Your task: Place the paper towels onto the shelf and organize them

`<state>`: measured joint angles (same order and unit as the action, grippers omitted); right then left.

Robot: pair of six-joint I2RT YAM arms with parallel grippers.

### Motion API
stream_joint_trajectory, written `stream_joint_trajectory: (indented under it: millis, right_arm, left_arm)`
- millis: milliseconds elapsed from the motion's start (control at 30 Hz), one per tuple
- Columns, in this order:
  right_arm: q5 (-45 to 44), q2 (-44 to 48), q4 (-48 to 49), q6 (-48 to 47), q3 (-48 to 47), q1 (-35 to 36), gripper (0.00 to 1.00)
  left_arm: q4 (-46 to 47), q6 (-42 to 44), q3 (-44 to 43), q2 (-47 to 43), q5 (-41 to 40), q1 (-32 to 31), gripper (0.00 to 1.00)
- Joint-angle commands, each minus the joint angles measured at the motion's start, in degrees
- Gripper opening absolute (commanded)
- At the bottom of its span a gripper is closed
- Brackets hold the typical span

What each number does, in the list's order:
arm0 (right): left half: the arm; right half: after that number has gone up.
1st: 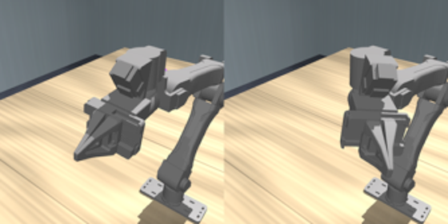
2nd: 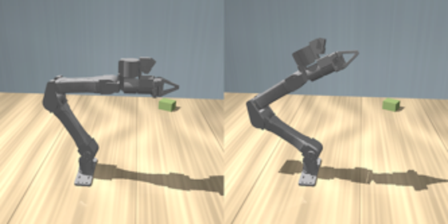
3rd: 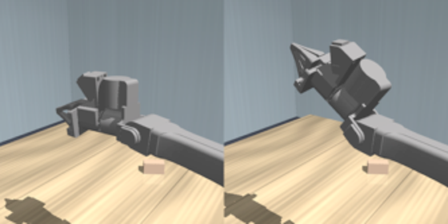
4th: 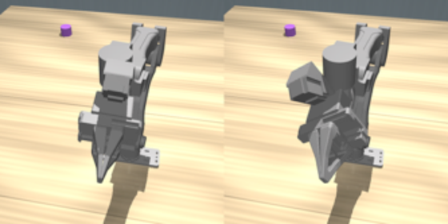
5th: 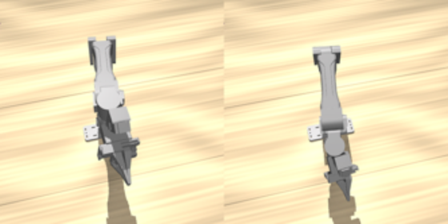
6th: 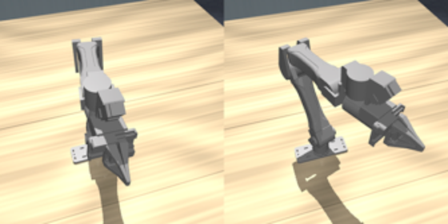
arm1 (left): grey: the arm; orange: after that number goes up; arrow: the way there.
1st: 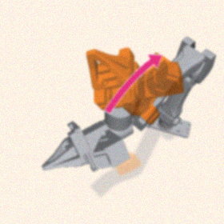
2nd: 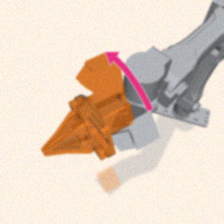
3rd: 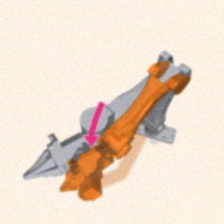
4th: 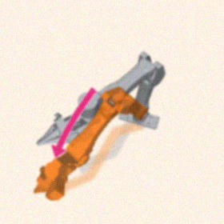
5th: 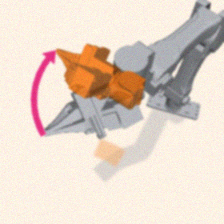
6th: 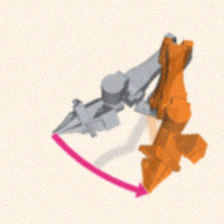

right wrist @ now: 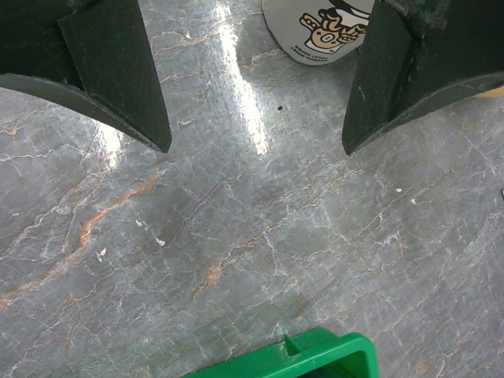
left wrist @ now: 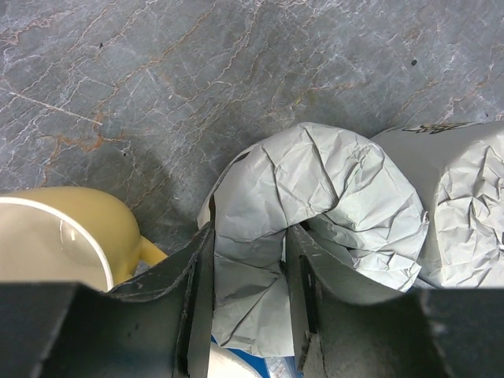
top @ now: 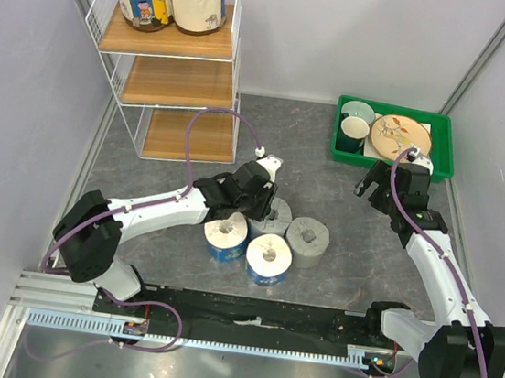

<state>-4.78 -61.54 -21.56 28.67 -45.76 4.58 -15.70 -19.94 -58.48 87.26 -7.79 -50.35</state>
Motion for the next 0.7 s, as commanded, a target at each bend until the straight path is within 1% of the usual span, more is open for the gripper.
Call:
stream_joint_trajectory:
  millis: [0, 167, 367, 567, 667]
  right_arm:
    - [0.1, 1.3, 0.4, -0.4, -0.5, -0.4, 0.98]
    - [0.1, 1.1, 0.4, -0.4, -0.7, -0.3, 0.98]
    - [0.1, 0.8, 0.1, -0.6, -1.3, -0.4, 0.98]
    - [0.1, 0.9, 0.1, -0.5, -0.7, -0.4, 0.98]
    - [0.1, 0.9, 0.3, -0.4, -0.6, -0.4, 0.98]
  left_arm:
    - [1.6, 0.9, -2.5, -0.1, 1.6, -0.5, 0.41]
    - [1.4, 1.1, -3.4, -0.7, 1.3, -0.5, 0.41]
    - [0.2, 2.6, -6.6, -2.7, 0.0, -0.5, 0.41]
    - [-3.1, 6.4, -14.3, -5.1, -3.0, -0.4, 0.41]
    - [-4.3, 7.5, -16.4, -7.2, -4.3, -0.3, 0.42]
